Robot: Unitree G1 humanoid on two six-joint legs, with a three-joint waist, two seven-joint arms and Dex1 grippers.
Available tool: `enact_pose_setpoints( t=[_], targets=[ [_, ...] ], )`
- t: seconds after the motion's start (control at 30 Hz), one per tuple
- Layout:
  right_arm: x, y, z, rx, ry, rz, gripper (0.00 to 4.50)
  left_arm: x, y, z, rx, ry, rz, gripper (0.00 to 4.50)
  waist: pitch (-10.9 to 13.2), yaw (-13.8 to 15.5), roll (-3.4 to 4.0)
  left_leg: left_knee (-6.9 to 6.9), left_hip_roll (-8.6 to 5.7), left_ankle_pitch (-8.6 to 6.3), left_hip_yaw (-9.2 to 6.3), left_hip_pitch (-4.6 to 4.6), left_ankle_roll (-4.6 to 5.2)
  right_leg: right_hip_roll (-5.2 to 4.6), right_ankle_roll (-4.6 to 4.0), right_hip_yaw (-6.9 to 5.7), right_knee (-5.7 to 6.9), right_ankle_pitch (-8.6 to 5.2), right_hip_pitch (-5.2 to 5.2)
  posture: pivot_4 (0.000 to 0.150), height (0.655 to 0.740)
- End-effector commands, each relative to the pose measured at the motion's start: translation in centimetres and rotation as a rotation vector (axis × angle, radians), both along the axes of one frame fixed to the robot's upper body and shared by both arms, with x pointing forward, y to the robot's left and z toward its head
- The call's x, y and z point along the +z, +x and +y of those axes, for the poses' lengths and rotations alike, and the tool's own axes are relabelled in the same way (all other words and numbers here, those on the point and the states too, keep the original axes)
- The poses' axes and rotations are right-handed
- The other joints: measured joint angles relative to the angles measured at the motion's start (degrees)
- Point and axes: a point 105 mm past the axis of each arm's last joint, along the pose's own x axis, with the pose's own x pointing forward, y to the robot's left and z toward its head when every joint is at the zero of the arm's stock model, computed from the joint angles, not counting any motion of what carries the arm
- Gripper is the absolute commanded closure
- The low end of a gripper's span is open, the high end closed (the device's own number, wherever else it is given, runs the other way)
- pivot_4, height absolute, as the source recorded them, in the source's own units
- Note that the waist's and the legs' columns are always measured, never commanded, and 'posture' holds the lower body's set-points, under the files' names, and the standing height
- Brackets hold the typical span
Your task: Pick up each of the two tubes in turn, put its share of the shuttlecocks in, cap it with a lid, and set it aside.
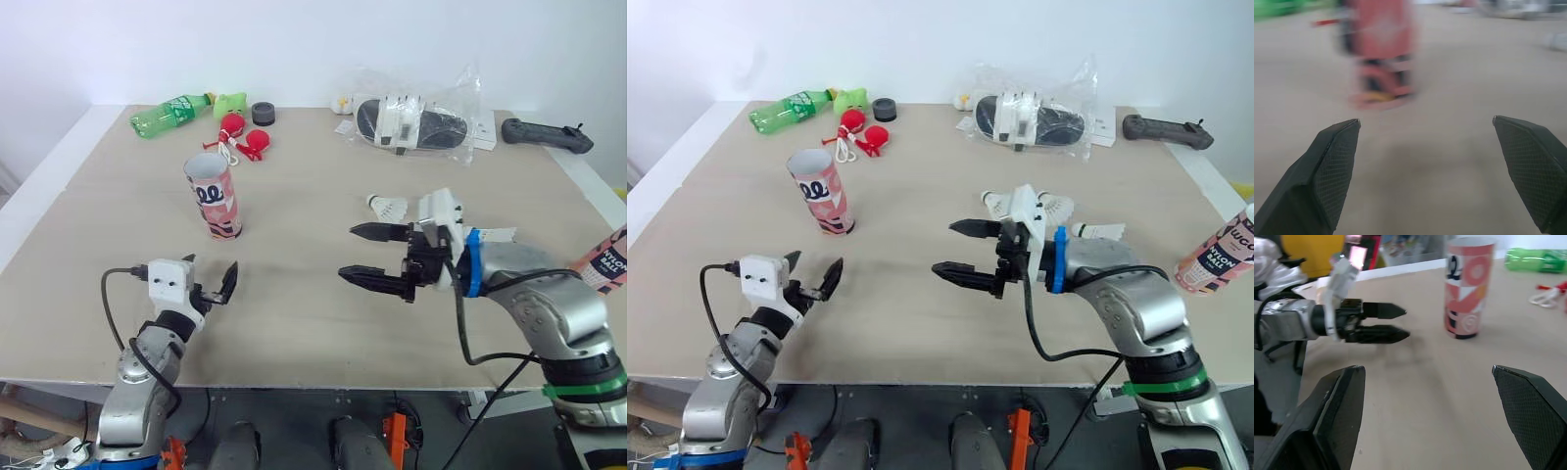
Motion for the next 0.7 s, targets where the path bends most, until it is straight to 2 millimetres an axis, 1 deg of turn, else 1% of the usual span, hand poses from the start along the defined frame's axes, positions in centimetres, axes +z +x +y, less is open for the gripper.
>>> enact_pose_setpoints(
  t=[0.03, 0.17, 0.23, 0.33, 0.43, 0.57, 0.7],
  targets=[
    [0.9, -0.1, 0.7, 0.045, 0.005, -0.048, 0.07, -0.1, 0.8, 0.3, 0.073, 0.011, -0.008, 0.00, 0.0, 0.0, -0.01, 0.00, 0.00, 0.00, 0.01, 0.00, -0.01, 0.00, 0.00, 0.01, 0.00, 0.00, 0.00, 0.150, 0.7400],
    [1.0, -0.2, 1.8, 0.085, 0.022, -0.040, 0.07, -0.8, 2.6, 1.3, 0.080, 0.024, 0.019, 0.00, 0.0, 0.0, -0.01, -0.02, 0.03, 0.00, -0.02, 0.02, -0.01, 0.06, -0.04, -0.01, 0.03, 0.02, -0.04, 0.150, 0.7400],
    [0.9, -0.3, 2.3, 0.101, 0.027, -0.036, 0.07, -1.0, 3.4, 1.2, 0.041, 0.042, 0.027, 0.00, 0.0, -0.1, -0.01, -0.02, 0.04, 0.00, -0.04, 0.02, -0.01, 0.07, -0.05, -0.02, 0.03, 0.03, -0.04, 0.150, 0.7400],
    [0.8, -0.3, 2.6, 0.106, 0.033, -0.036, 0.07, -1.1, 4.5, 1.4, 0.033, 0.052, 0.031, 0.00, 0.0, -0.3, 0.00, -0.01, 0.03, 0.00, -0.04, 0.01, -0.02, 0.05, -0.04, -0.02, 0.02, 0.04, -0.02, 0.150, 0.7400],
    [1.0, -0.3, 2.8, 0.102, 0.043, -0.043, 0.07, -0.8, 5.6, 1.7, 0.030, 0.052, 0.028, 0.00, 0.0, -0.3, 0.00, -0.01, 0.03, 0.00, -0.04, 0.01, -0.02, 0.04, -0.03, -0.03, 0.03, 0.04, -0.02, 0.150, 0.7400],
    [1.2, -0.1, 3.0, 0.093, 0.058, -0.053, 0.07, -0.2, 7.1, 1.3, -0.009, 0.060, 0.022, 0.00, 0.0, -0.3, 0.00, -0.01, 0.03, 0.01, -0.06, 0.01, -0.02, 0.04, -0.04, -0.05, 0.04, 0.05, -0.02, 0.150, 0.7400],
    [1.2, -0.1, 3.2, 0.092, 0.065, -0.057, 0.07, 0.5, 8.2, 1.4, -0.011, 0.063, 0.005, 0.00, 0.0, -0.3, 0.00, -0.01, 0.03, 0.01, -0.07, 0.00, -0.04, 0.04, -0.02, -0.06, 0.04, 0.06, -0.02, 0.150, 0.7400]
  ],
)
